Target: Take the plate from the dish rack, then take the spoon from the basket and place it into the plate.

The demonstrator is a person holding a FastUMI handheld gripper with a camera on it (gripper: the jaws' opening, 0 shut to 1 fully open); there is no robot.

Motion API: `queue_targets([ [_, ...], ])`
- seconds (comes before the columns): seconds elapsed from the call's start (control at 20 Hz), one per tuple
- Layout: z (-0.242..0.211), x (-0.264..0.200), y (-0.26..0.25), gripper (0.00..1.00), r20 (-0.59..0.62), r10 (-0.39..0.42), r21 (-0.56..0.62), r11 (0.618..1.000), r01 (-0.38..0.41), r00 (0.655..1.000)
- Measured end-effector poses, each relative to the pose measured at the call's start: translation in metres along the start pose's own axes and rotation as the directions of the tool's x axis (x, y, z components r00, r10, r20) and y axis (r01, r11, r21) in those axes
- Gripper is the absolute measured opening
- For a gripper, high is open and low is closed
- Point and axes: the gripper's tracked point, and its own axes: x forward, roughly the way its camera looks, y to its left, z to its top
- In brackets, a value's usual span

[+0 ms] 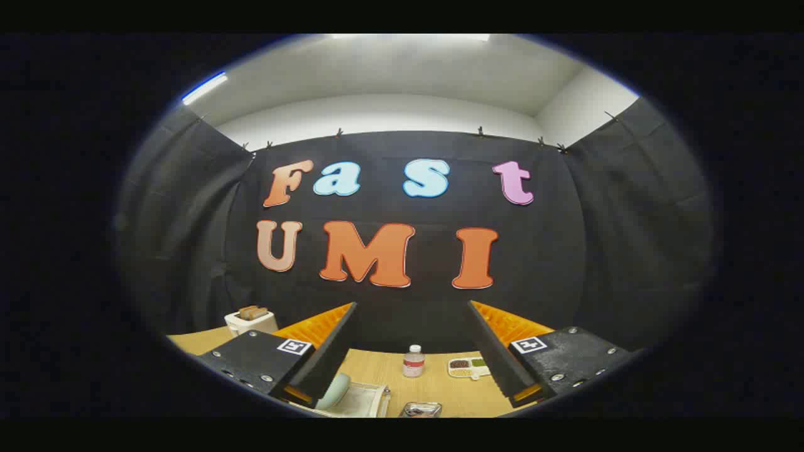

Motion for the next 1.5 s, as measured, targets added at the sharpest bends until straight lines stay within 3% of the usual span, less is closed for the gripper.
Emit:
queue_targets([
  [0.75,0.007,-0.009,0.025,0.99,-0.04,0.092,-0.027,0.995,-0.093,0.995],
  [1.05,-0.004,-0.002,0.03,0.99,-0.118,0.113,0.011,0.994,-0.112,0.987],
  [1.3,-0.026,0.008,0.051,0.99,-0.24,0.173,0.015,0.985,-0.175,0.955],
  [1.5,-0.054,0.018,0.075,0.99,-0.36,0.244,0.083,0.97,-0.229,0.9],
])
